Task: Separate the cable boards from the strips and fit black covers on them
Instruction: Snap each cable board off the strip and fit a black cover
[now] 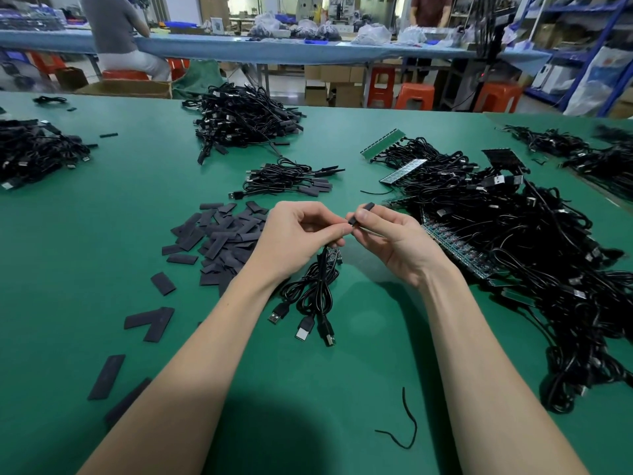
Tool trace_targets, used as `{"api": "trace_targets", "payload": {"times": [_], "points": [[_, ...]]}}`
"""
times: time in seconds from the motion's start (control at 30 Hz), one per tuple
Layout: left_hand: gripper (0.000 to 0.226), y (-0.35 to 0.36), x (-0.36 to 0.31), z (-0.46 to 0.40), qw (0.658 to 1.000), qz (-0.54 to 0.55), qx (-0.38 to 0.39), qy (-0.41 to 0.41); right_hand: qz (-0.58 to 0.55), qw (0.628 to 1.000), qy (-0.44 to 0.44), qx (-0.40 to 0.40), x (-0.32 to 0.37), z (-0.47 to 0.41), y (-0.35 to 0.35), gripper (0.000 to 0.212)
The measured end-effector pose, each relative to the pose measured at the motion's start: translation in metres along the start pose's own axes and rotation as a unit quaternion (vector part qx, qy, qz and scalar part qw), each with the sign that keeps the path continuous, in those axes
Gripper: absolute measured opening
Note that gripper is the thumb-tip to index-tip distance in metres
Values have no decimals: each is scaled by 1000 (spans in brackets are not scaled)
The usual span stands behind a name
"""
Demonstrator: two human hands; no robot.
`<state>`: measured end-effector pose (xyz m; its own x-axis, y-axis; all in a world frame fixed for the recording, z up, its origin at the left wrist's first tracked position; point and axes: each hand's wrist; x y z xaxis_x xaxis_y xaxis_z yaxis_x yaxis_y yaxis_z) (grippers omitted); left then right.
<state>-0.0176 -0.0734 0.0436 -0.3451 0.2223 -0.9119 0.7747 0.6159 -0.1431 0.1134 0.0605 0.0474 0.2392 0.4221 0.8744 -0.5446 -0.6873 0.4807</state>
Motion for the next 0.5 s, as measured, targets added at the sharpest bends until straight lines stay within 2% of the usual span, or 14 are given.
{"api": "trace_targets", "payload": {"times": [0.2,0.5], "points": [[9,0,0,0,1000,18,2,8,8,1000,-4,21,1,2,1,4],[13,3,-5,-2,999,50,7,6,2,999,7,53,0,1,-1,5]]}}
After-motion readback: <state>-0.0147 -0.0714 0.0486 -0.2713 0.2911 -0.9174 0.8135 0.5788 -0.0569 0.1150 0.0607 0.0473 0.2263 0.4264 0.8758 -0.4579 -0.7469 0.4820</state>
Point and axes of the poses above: each hand's wrist, its own z-axis away from the middle knuckle, its own y-axis out of the palm, x = y × z, and after that the axes turned 3 degrees about -x, right-handed
